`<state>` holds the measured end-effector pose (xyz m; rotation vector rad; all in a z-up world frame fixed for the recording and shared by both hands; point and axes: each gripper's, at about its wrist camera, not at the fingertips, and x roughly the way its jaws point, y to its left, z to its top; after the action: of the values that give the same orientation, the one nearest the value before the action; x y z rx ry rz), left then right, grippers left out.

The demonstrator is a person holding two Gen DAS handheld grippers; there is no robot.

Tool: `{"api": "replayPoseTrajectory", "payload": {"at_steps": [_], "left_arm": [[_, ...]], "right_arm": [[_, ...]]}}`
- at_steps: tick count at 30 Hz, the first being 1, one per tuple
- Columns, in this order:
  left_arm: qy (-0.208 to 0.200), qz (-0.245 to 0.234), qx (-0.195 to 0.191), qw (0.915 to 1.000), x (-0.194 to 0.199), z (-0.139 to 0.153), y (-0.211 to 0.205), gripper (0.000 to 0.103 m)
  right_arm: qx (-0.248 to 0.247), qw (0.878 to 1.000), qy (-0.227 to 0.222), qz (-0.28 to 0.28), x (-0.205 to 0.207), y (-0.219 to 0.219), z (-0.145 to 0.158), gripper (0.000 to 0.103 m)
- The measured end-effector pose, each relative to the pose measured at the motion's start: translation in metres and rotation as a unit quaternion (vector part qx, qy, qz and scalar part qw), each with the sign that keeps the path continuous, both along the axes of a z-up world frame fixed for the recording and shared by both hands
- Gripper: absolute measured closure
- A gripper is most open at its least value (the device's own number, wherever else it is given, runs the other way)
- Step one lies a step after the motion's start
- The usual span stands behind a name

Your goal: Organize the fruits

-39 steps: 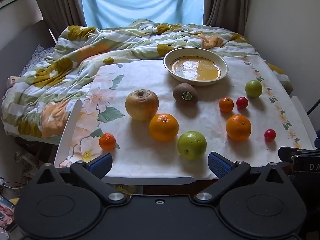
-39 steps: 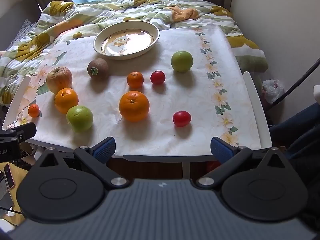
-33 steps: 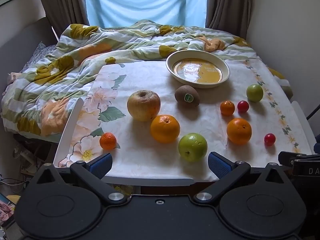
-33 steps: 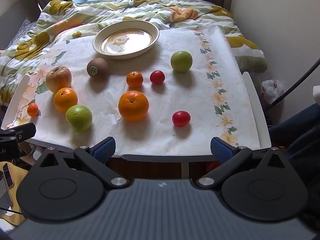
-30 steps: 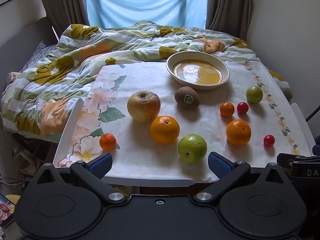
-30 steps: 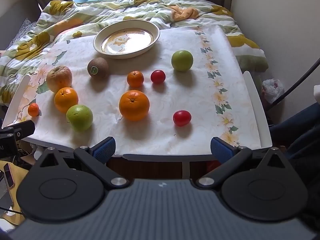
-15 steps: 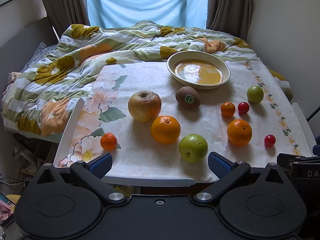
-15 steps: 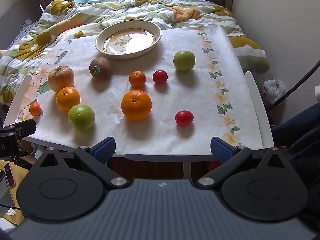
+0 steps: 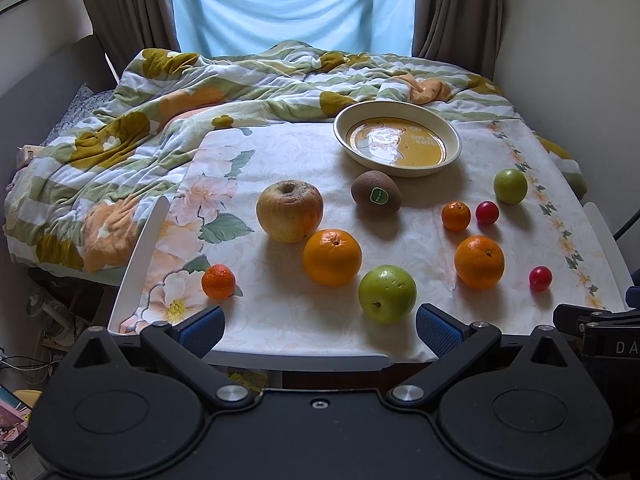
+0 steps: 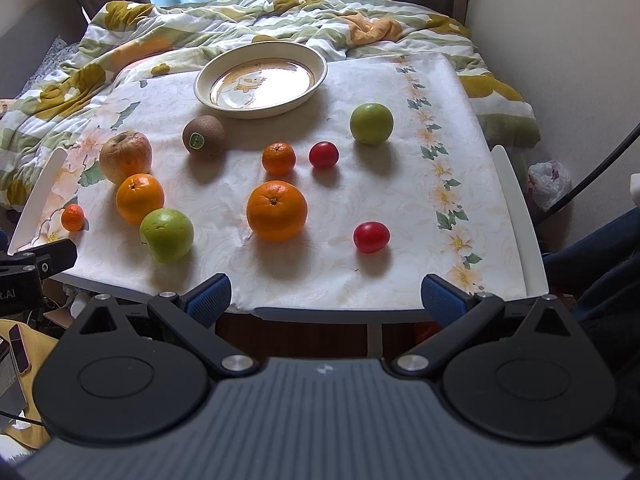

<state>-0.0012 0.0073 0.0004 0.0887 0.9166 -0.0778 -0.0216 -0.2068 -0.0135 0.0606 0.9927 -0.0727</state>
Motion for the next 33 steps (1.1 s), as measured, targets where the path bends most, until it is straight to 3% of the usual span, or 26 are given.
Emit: {"api": "replayPoseTrajectory", "payload": {"at_steps": [33], "left_arm": [[-0.003, -0.009, -0.003, 1.0, -0.0028, 0.0028, -0.0034, 0.0]], "right_arm": [[0.002, 1.0, -0.004, -0.003, -0.0045, 0.0001, 0.0047, 0.0]]}}
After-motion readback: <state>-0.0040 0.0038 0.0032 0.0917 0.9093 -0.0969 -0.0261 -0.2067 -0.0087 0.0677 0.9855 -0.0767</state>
